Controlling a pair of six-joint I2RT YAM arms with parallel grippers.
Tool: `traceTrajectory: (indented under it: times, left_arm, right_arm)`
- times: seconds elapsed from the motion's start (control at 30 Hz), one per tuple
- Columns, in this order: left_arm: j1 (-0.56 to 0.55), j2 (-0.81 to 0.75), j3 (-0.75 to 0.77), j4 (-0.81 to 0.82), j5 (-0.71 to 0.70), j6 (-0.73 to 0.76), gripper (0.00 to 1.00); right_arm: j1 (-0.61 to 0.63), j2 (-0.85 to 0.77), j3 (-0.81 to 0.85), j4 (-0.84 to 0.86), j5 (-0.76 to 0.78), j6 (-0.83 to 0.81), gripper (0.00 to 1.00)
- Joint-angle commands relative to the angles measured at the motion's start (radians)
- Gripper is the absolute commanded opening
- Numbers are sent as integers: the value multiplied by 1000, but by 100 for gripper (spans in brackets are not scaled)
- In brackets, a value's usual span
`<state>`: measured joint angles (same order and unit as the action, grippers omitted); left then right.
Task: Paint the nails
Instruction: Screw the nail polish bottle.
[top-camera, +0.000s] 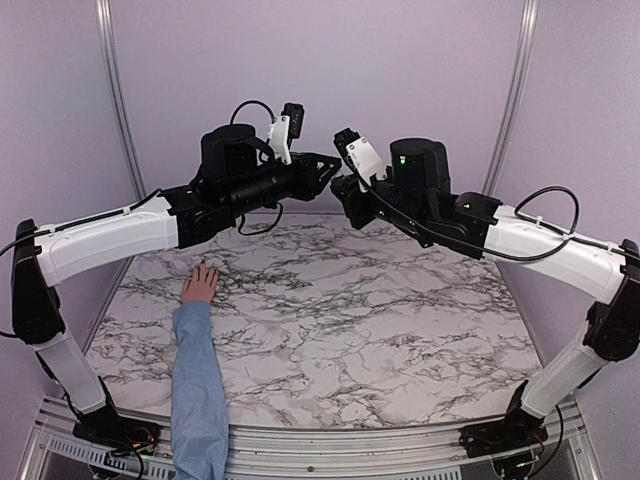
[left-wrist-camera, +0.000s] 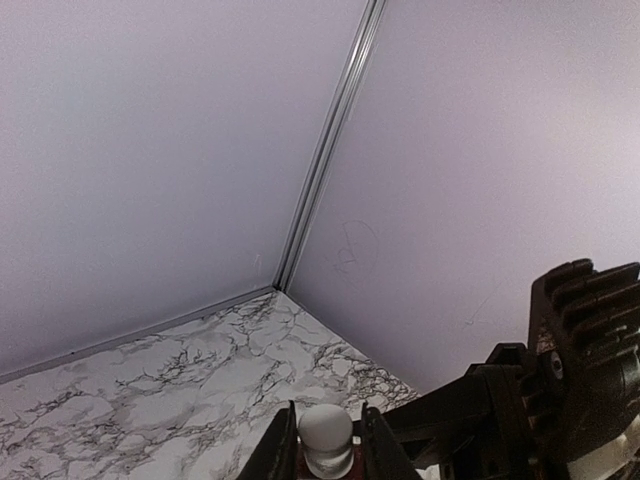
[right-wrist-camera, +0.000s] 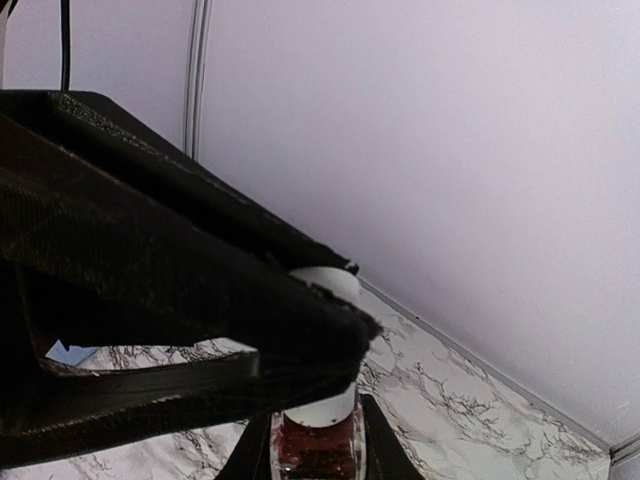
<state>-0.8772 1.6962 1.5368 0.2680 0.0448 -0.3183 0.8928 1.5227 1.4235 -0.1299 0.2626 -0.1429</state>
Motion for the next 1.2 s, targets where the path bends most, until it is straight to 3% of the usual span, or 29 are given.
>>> traceTrajectory:
  times: [0.0,0.2,0.53,1.17]
  left_arm:
    - [-2,7,33,19,26,-9,16]
    - [-1,-13,8,20,51,-3,1]
    - [34,-59,-69,39,330,36,0]
    - [122,-93,-117,40,904,163,0]
  right_arm:
    - [7,2,58,9,-4,-18,0]
    - [8,-16,64,28,-41,-31,0]
    - [0,-47,61,59,-249,-69,0]
    - [-110,-84,21,214,-1064,66,0]
